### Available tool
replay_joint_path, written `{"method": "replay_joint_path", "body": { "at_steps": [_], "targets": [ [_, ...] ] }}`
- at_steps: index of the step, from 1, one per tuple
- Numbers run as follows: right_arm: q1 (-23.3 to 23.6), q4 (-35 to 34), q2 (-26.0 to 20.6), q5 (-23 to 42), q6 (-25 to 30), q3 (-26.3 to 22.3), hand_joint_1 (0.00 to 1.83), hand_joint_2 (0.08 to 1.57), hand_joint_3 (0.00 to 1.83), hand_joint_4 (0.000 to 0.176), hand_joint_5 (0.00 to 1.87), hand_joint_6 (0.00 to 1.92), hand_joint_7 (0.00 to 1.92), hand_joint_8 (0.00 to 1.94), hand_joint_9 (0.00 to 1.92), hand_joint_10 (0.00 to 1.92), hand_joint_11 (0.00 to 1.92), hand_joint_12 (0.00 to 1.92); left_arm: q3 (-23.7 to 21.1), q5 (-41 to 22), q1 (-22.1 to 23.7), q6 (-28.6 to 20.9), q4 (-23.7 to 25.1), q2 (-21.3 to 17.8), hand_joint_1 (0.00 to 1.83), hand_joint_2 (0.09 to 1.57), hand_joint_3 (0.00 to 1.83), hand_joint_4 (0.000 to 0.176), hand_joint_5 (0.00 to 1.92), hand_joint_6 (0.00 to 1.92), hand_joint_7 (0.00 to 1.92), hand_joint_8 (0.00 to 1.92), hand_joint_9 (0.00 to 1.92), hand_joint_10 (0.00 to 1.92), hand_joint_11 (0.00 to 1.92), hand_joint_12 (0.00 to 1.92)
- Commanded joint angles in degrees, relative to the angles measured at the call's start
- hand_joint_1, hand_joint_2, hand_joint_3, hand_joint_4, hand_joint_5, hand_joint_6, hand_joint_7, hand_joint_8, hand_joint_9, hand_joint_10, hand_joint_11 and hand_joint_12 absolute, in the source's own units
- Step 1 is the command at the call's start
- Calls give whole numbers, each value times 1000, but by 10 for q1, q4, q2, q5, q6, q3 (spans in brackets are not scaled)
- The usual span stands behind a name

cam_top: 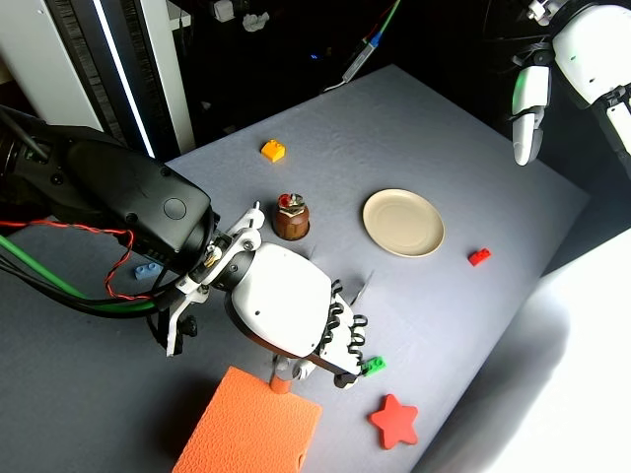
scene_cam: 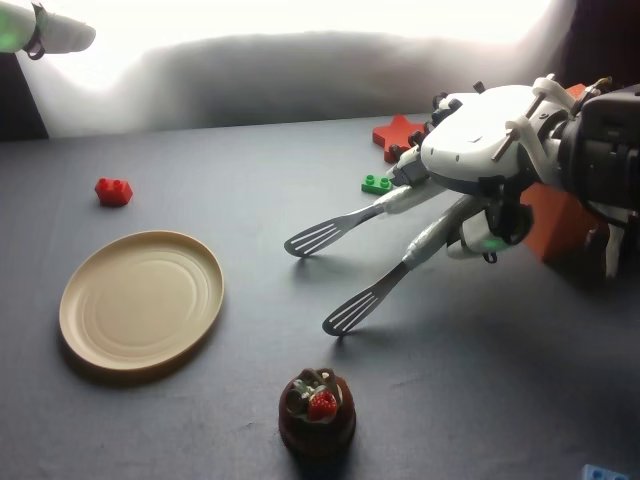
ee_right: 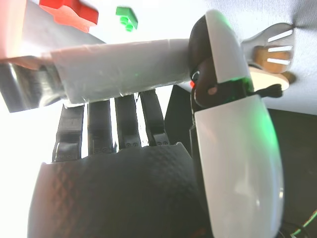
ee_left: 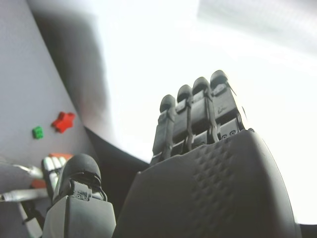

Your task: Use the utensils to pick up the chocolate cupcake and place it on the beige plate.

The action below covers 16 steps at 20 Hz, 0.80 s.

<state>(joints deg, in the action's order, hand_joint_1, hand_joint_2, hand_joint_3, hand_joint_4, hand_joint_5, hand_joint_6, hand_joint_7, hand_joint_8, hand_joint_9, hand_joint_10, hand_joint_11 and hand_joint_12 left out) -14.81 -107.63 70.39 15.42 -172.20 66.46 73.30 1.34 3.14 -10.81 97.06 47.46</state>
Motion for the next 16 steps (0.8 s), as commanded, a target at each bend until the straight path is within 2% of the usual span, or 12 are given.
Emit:
{"method": "replay_joint_path", "body": {
  "at_steps": [1, 3, 4, 13, 16],
  "targets": [
    [1, 8, -2, 5, -3, 2, 1067, 1079, 0, 0, 679, 41, 569, 7, 493, 14, 0, 1152, -1, 16, 4, 1, 4, -7, 0, 1124, 1, 0, 108, 4, 76, 3, 39, 3, 0, 0],
    [1, 8, -3, 5, -3, 2, 1060, 1089, 1, 0, 667, 19, 592, 6, 538, 21, 0, 1253, -1, 16, 4, 1, 4, -7, 0, 1124, 1, 0, 114, 6, 76, 3, 38, 2, 0, 0],
    [1, 8, -3, 5, -3, 2, 1050, 1087, 0, 0, 758, 55, 609, 11, 544, 21, 6, 1267, -1, 16, 4, 1, 4, -7, 0, 1124, 1, 0, 102, 1, 63, 0, 28, 0, 0, 0],
    [9, 9, -4, 5, -3, 2, 1104, 1089, 0, 0, 844, 56, 760, 32, 686, 64, 102, 1386, -1, 17, 4, 1, 3, -7, 0, 1123, 0, 0, 111, 2, 79, 2, 41, 2, 1, 2],
    [10, 9, -4, 4, -3, 2, 1104, 1115, 10, 0, 833, 46, 745, 19, 685, 62, 89, 1377, -1, 17, 4, 1, 3, -7, 0, 1124, 1, 0, 120, 6, 90, 6, 50, 5, 7, 3]
  ]
}}
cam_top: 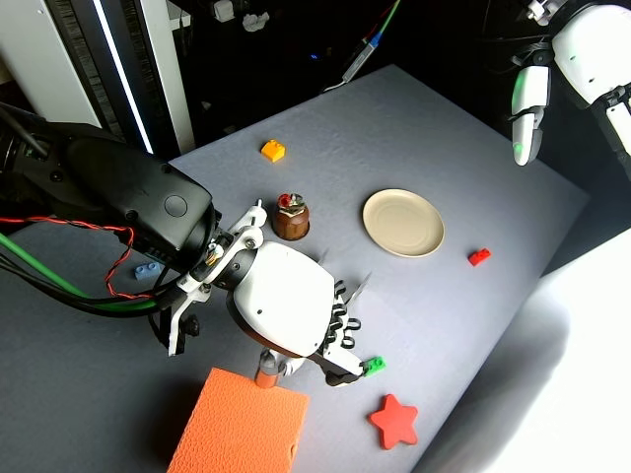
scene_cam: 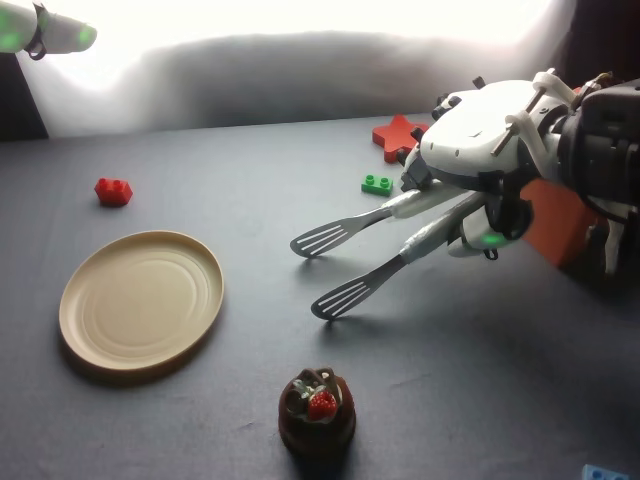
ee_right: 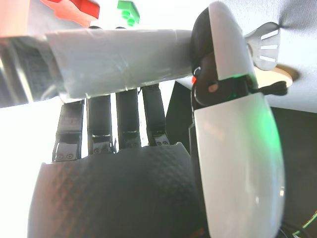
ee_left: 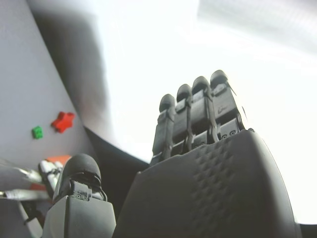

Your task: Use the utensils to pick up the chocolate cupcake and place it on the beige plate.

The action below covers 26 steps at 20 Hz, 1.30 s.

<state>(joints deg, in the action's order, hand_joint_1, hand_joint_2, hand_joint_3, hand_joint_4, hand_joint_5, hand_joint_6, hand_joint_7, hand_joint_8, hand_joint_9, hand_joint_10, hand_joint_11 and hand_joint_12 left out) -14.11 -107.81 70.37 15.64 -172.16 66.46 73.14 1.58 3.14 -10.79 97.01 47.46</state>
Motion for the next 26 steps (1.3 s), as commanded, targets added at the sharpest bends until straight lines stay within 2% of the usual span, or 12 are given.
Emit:
{"method": "replay_joint_path", "body": {
  "at_steps": [1, 2, 3, 6, 8, 16, 25, 26],
  "targets": [
    [4, 11, -4, 2, -3, 2, 1103, 1123, 6, 0, 850, 47, 767, 19, 709, 69, 115, 1365, 0, 15, 4, 1, 4, -7, 0, 1130, 3, 0, 118, 4, 94, 7, 52, 6, 1, 1],
    [5, 11, -4, 2, -3, 2, 1103, 1188, 0, 0, 806, 1011, 796, 11, 732, 87, 119, 1444, 0, 15, 4, 1, 4, -7, 0, 1128, 2, 0, 109, 0, 89, 5, 48, 4, 0, 0],
    [6, 11, -5, 1, -3, 2, 1096, 1215, 2, 0, 770, 1245, 811, 12, 739, 94, 130, 1449, 0, 15, 4, 1, 4, -7, 0, 1127, 1, 0, 111, 1, 88, 4, 50, 4, 1, 1],
    [8, 11, -5, 1, -3, 2, 1089, 1233, 2, 0, 742, 1330, 790, 3, 700, 85, 61, 1458, 0, 15, 4, 1, 4, -7, 0, 1128, 1, 0, 100, 0, 70, 0, 37, 0, 0, 0],
    [10, 11, -6, 1, -3, 2, 1105, 1211, 0, 0, 785, 1267, 810, 9, 702, 94, 57, 1464, 0, 15, 4, 1, 4, -7, 0, 1126, 0, 0, 121, 9, 87, 7, 53, 7, 7, 3],
    [17, 11, -12, 0, -3, -8, 1114, 1196, 0, 0, 813, 1225, 857, 15, 724, 137, 80, 1464, 0, 15, 4, 1, 4, -7, 0, 1126, 0, 0, 109, 4, 74, 2, 40, 3, 0, 0],
    [50, 11, -39, 1, -3, -39, 1108, 1203, 2, 0, 798, 1248, 889, 13, 715, 192, 88, 1472, 0, 15, 4, 1, 4, -8, 0, 1129, 1, 0, 93, 1, 61, 1, 28, 2, 0, 0],
    [54, 11, -45, 1, -3, -46, 1106, 1208, 0, 0, 792, 1257, 885, 6, 687, 242, 81, 1482, 0, 16, 4, 1, 4, -8, 0, 1127, 0, 0, 97, 3, 67, 4, 33, 4, 0, 0]
  ]
}}
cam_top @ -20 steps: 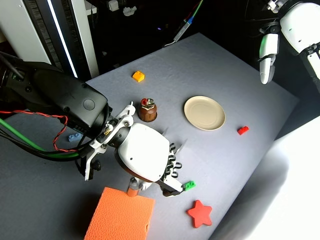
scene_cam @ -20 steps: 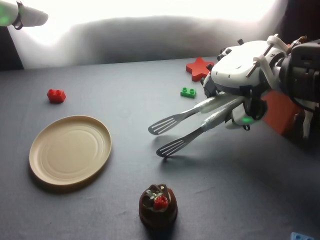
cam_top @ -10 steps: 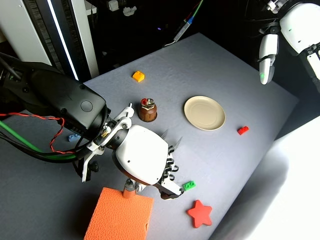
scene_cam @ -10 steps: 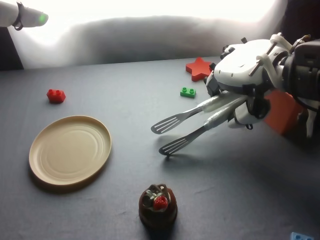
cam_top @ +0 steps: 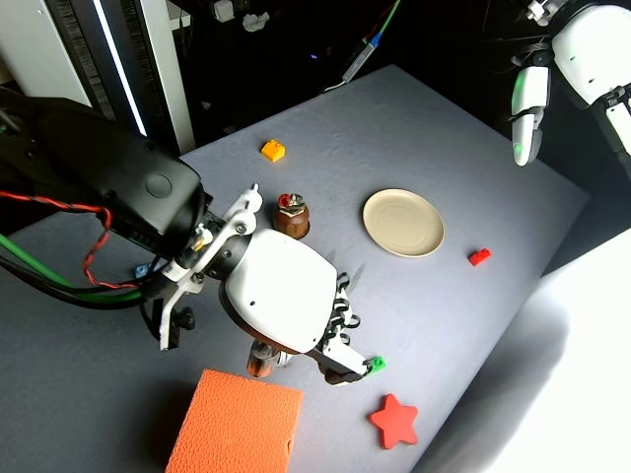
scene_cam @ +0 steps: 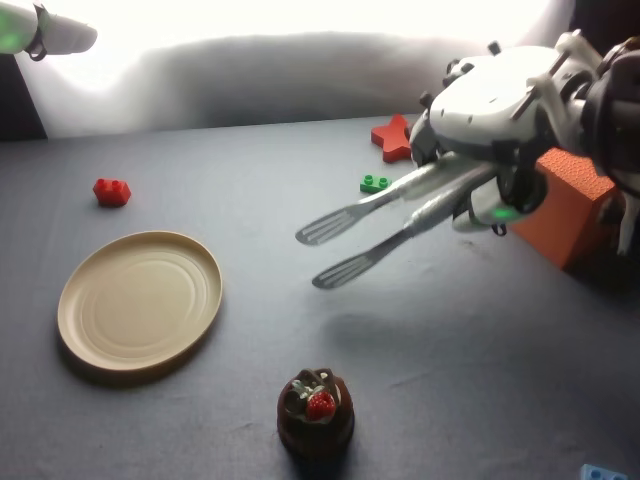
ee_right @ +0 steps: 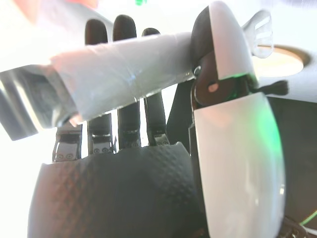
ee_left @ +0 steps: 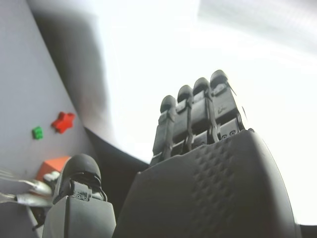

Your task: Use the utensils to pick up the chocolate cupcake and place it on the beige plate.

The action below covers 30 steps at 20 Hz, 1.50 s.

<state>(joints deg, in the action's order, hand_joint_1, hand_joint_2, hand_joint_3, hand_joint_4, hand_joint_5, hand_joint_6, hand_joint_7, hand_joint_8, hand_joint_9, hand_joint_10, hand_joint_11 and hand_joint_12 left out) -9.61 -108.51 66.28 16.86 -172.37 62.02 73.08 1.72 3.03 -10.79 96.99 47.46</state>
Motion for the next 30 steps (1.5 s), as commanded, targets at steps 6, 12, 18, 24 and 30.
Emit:
{"method": "replay_joint_path", "body": {
  "at_steps": [6, 12, 18, 24, 30],
  "targets": [
    [39, 18, -52, -12, -1, -71, 1088, 1235, 3, 0, 741, 1332, 840, 1, 633, 335, 91, 1453, 0, 15, 5, 1, 4, -8, 0, 1132, 2, 0, 104, 8, 81, 10, 45, 10, 0, 0],
    [44, 19, -95, -5, -2, -140, 1096, 1225, 0, 0, 765, 1297, 888, 16, 668, 389, 161, 1409, -3, 16, 4, 1, 4, -13, 0, 1121, 0, 0, 139, 4, 118, 3, 97, 8, 57, 41],
    [41, 19, -147, -24, -3, -198, 1085, 1239, 0, 0, 736, 1339, 844, 3, 630, 403, 140, 1422, -5, 16, 4, 1, 4, -15, 0, 1127, 0, 0, 126, 0, 110, 0, 88, 1, 1, 169],
    [31, 20, -185, -57, -3, -225, 1072, 1257, 3, 0, 702, 1388, 823, 3, 607, 395, 111, 1444, -5, 16, 4, 1, 5, -15, 0, 1132, 0, 0, 109, 0, 91, 0, 70, 0, 0, 142],
    [14, 36, -187, -76, -2, -231, 1082, 1247, 0, 0, 724, 1357, 821, 8, 612, 409, 129, 1447, -4, 16, 4, 1, 5, -14, 0, 1121, 0, 0, 127, 4, 115, 4, 87, 4, 0, 167]
  ]
}}
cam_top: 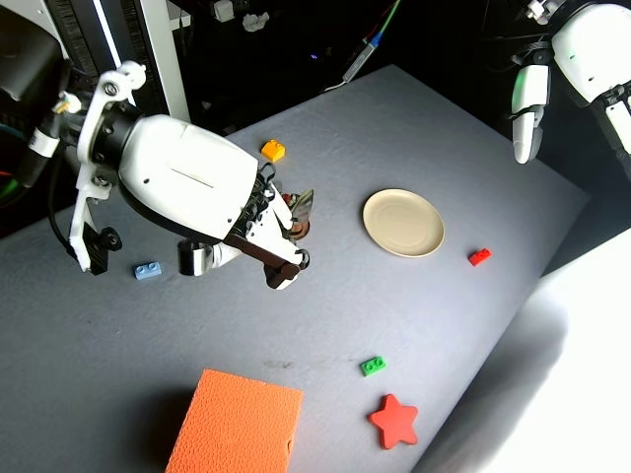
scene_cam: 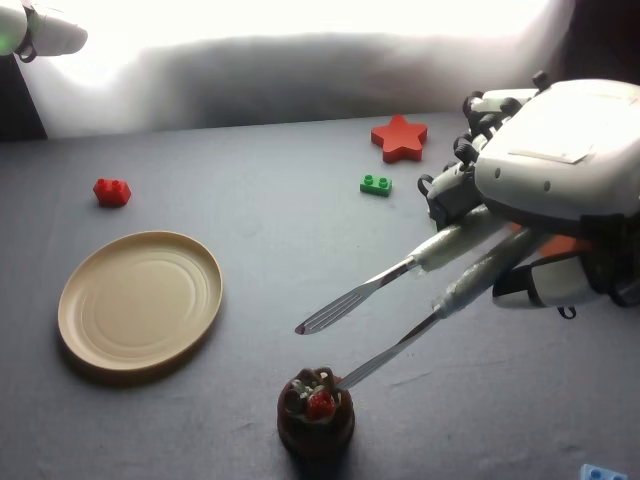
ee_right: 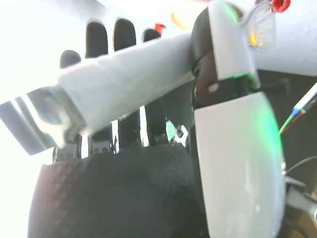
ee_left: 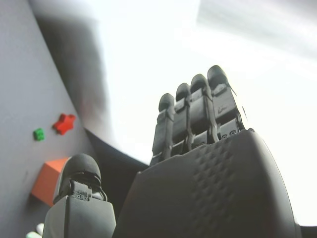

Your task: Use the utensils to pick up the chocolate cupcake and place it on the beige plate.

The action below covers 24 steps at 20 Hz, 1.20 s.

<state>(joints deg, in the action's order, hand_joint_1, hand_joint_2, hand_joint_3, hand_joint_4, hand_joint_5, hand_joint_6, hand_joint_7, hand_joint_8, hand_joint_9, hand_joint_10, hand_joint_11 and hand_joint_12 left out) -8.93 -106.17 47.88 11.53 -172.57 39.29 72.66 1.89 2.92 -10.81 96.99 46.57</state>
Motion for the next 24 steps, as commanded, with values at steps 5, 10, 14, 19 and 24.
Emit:
{"method": "replay_joint_path", "body": {
  "at_steps": [5, 10, 14, 19, 24],
  "targets": [
    [12, 15, -1, -23, 0, -10, 1070, 1263, 2, 0, 695, 1398, 819, 5, 596, 427, 125, 1448, 1, 15, 5, 1, 6, -5, 0, 1126, 0, 0, 110, 0, 96, 0, 81, 0, 0, 172],
    [7, 17, 3, -18, 0, -15, 1063, 1268, 3, 0, 687, 1410, 836, 5, 614, 444, 140, 1455, 0, 16, 6, 1, 5, -4, 0, 1122, 0, 0, 132, 3, 117, 3, 97, 3, 0, 181],
    [7, 17, 6, -15, 0, -16, 1068, 1263, 2, 0, 694, 1398, 826, 8, 596, 425, 122, 1440, 1, 16, 6, 1, 5, -4, 0, 1133, 1, 0, 113, 2, 99, 3, 71, 4, 0, 109],
    [5, 21, 8, -9, 0, -16, 1069, 1261, 2, 0, 699, 1394, 819, 2, 588, 416, 102, 1427, 1, 16, 5, 1, 5, -4, 0, 1132, 0, 0, 138, 2, 114, 2, 89, 2, 0, 182],
    [-5, 29, 20, 8, 0, -14, 1035, 1210, 0, 0, 585, 761, 796, 7, 585, 391, 109, 1410, 1, 16, 5, 1, 5, -3, 0, 1135, 1, 0, 134, 2, 110, 2, 86, 2, 0, 193]
  ]
}}
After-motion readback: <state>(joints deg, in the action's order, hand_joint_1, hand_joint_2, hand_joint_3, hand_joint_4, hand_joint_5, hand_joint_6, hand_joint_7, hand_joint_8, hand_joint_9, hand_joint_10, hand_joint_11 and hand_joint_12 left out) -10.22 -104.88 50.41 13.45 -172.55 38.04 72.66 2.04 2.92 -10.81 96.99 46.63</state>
